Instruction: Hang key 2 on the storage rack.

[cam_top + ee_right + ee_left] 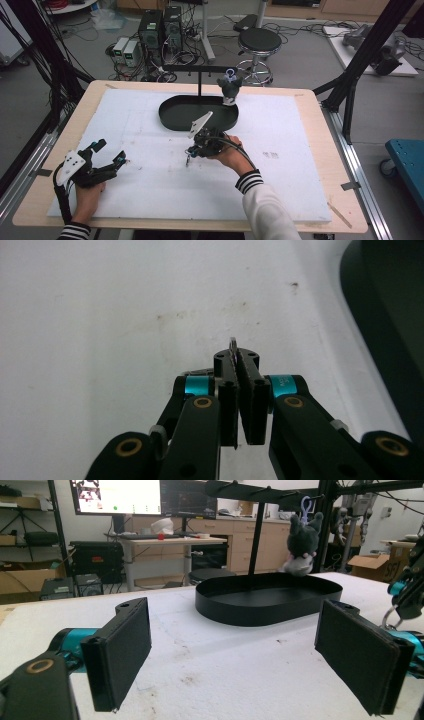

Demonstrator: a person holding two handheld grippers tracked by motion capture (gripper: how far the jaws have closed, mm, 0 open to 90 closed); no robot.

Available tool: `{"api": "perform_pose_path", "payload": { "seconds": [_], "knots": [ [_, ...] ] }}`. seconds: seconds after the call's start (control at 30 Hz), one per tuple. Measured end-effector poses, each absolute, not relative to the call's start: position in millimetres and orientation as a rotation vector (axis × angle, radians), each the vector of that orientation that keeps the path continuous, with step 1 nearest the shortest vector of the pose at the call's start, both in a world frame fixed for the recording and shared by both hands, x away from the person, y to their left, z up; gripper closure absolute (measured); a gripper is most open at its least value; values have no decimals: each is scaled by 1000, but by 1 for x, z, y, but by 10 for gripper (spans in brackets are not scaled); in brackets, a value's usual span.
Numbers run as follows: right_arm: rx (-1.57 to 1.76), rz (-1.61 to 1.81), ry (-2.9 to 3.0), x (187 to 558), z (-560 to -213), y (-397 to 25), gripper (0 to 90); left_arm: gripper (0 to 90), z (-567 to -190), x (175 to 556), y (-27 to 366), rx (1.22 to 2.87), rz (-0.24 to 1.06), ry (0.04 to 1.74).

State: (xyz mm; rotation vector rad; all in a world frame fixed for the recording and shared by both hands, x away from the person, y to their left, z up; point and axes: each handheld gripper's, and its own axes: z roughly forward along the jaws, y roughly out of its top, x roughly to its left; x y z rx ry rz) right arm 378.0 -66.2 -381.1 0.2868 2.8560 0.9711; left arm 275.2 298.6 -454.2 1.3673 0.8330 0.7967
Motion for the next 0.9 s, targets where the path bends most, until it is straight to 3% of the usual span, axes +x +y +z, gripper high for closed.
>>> {"api": "perform_pose_path", "payload": {
  "seconds": [0.9],
  "knots": [
    [470,1226,2660,399,-322,-120,882,152,-454,276,299,1358,792,840]
  ]
}}
